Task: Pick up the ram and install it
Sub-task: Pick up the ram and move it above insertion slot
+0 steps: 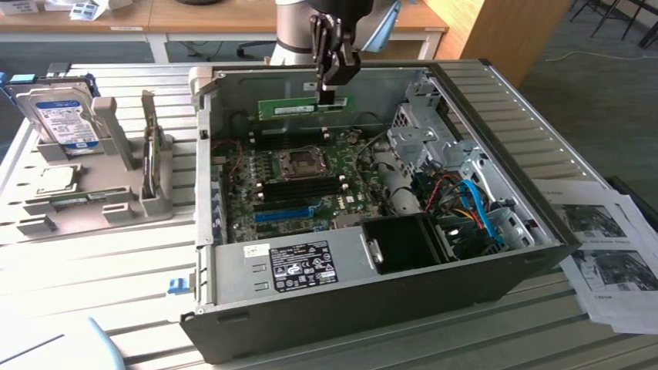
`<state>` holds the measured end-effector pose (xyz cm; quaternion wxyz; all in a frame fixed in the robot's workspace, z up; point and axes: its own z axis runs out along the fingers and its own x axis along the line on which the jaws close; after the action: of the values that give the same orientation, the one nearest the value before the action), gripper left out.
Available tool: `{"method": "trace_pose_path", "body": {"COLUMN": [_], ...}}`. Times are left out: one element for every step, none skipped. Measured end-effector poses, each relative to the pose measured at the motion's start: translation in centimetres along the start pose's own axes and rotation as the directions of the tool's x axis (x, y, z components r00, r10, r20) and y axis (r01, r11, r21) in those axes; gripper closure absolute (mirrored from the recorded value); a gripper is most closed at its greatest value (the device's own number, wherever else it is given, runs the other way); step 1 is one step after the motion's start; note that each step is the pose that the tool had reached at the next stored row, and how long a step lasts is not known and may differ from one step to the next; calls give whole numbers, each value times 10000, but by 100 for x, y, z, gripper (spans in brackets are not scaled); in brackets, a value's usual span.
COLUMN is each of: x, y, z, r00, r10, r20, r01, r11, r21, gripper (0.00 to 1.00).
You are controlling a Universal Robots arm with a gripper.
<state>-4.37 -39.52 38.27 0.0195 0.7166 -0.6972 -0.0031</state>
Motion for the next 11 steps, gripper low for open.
{"method": "trace_pose_path", "body": {"x": [0, 0, -1, -1, -1, -1, -1, -1, -1, -2, -2], "y": [0, 0, -1, -1, -2, -3, -4, -5, -6, -6, -7], "z": [0, 1, 6, 14, 23, 33, 42, 51, 61, 71, 81], "r00": [10000, 10000, 10000, 10000, 10000, 10000, 10000, 10000, 10000, 10000, 10000], "r10": [0, 0, 0, -1, -1, -1, -1, -1, -1, -1, -1], "r20": [-1, 1, 3, 1, 2, 4, 6, 9, 12, 13, 15], "r01": [0, 0, 0, 1, 1, 1, 1, 1, 1, 1, 1], "r11": [10000, 10000, 10000, 10000, 10000, 10000, 10000, 10000, 10000, 10000, 10000], "r21": [0, 0, 1, 1, 0, 0, 0, 0, 1, 0, 0], "gripper": [89, 89, 89, 89, 89, 89, 89, 89, 89, 89, 89]}}
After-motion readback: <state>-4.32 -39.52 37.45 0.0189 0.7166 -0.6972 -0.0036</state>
